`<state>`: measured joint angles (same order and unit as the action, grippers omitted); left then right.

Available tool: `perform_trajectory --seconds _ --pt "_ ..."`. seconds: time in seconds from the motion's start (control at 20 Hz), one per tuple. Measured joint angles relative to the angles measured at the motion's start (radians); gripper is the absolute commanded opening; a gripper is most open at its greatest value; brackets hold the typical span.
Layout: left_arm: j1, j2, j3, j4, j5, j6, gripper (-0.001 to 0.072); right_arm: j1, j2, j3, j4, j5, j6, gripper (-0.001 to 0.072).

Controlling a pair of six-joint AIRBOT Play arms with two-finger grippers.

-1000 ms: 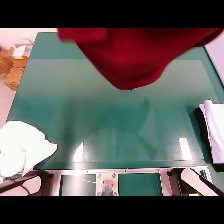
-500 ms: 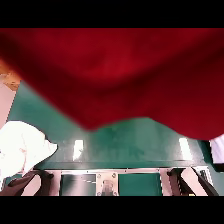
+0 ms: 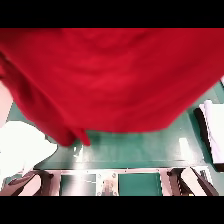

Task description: Fold the shirts.

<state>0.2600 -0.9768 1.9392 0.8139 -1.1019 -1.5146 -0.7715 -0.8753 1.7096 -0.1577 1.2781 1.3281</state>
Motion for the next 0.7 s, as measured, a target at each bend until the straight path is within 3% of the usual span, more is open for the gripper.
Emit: perform_trajectory --seconds 0.15,0.35,0.65,0.7 --pt "-0.055 -0.101 -0.118 -0.011 0.008 0.060 0.0029 0.138 -0.024 -0.224 -0.061 -0.076 -0.063 0.0014" --pt "-0.167 -0.336 -0.223 -0.021 0.109 0.180 0.0029 0.319 -0.144 -0.497 -0.106 -0.281 -0.176 0.0014" --pt "-0.269 -0.679 -0.256 -0.068 0.374 0.341 0.0030 0.455 -0.531 -0.531 -0.079 -0.507 -0.305 0.0014" --pt "-0.280 -0.724 -0.259 -0.080 0.399 0.363 0.0136 0.466 -0.596 -0.509 -0.071 -0.524 -0.315 0.0015"
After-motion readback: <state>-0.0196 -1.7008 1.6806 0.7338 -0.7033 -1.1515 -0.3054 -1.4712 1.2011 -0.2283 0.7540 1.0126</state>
